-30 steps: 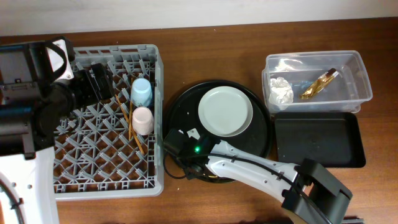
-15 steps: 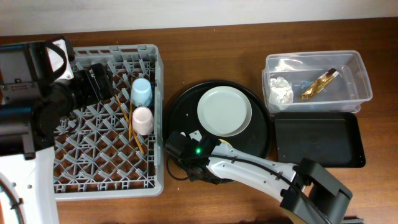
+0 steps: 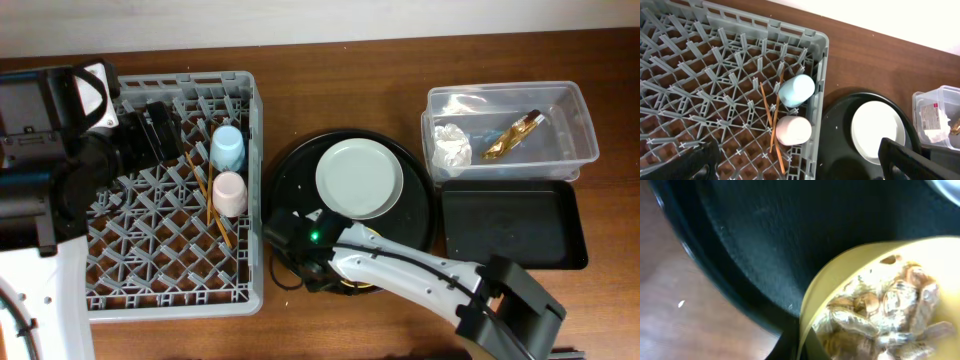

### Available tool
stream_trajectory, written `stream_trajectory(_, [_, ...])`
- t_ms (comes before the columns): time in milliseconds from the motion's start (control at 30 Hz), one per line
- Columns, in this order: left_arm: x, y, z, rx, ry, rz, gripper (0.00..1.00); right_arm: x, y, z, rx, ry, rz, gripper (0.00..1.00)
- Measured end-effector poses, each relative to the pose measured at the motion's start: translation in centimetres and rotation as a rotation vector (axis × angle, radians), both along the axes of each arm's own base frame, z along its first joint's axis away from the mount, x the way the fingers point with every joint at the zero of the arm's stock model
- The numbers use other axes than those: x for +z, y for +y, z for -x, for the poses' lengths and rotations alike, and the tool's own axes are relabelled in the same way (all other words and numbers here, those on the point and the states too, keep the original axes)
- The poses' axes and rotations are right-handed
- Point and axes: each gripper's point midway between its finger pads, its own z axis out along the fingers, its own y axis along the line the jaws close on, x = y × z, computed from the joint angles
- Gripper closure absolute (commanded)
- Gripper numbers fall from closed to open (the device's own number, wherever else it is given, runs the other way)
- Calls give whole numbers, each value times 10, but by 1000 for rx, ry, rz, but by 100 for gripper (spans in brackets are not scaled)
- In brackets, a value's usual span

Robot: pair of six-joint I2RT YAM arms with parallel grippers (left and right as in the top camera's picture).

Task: Sort waste into correct bins and load items into the dishwasher rack
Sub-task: 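Grasp the rim of the yellow bowl with the right gripper, then tip the yellow bowl over the black tray to dump the scraps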

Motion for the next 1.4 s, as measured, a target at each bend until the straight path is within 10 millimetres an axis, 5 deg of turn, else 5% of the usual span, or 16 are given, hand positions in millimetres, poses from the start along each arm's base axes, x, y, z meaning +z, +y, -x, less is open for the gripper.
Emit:
stream_trajectory(167, [0,0,0,0,1,1,1,36,-11,-13,-34,-10,46,96])
stream_trajectory(333, [0,0,0,0,0,0,1,55,-89,-63,-279,13,53,96])
stream_trajectory(500, [0,0,0,0,0,0,0,91,-158,-93,-406,18,-161,96])
stream_trajectory(733, [0,0,0,0,0,0,1,110,-235,-112,-500,17,-544,96])
stream_trajectory(900, [0,0,0,1,-1,0,1,96,-278,-114,-573,-74,-752,96])
stream_trajectory(1167, [0,0,0,0,0,0,1,53,-321,-108,-677,-361,-1092,96])
stream_trajectory(1400, [0,0,0,0,0,0,1,78,-323,-102,-589,-552,-1412,96])
